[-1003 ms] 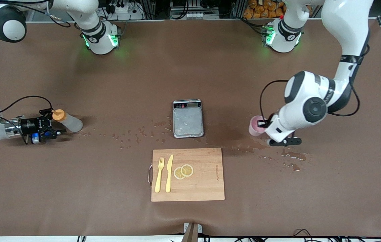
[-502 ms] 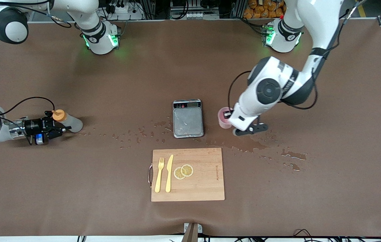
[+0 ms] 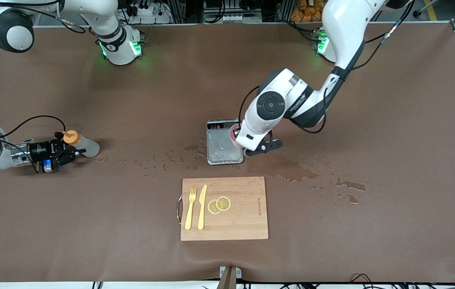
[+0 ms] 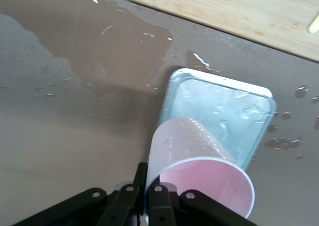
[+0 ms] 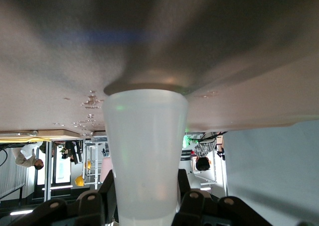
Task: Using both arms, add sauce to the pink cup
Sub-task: 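Carry the pink cup onto the scale while the right gripper lifts the bottle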
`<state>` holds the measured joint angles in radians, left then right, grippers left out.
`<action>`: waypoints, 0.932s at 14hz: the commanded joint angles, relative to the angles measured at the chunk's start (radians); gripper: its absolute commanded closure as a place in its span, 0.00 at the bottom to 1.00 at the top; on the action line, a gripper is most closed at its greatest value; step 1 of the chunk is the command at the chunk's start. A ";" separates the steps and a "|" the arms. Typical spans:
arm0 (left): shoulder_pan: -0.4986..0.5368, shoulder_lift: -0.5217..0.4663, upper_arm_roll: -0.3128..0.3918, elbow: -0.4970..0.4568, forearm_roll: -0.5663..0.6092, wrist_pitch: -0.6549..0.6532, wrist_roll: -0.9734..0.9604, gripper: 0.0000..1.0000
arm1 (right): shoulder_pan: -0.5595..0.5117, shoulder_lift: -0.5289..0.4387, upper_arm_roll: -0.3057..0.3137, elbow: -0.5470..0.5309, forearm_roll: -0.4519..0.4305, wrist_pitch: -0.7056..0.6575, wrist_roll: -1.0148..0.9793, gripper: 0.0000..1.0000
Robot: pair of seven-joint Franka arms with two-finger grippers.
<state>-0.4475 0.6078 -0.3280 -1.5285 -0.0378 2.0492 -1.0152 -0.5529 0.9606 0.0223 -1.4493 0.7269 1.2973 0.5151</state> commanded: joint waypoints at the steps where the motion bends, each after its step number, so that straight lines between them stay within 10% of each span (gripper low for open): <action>1: -0.049 0.076 0.018 0.082 -0.001 0.046 -0.061 1.00 | 0.027 -0.020 -0.002 0.021 0.023 -0.033 0.032 0.48; 13: -0.108 0.135 0.024 0.079 0.009 0.152 -0.100 1.00 | 0.172 -0.114 -0.005 0.137 -0.056 -0.075 0.390 0.47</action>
<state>-0.5390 0.7300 -0.3186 -1.4736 -0.0377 2.1992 -1.0955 -0.4092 0.8706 0.0254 -1.3464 0.7154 1.2480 0.8480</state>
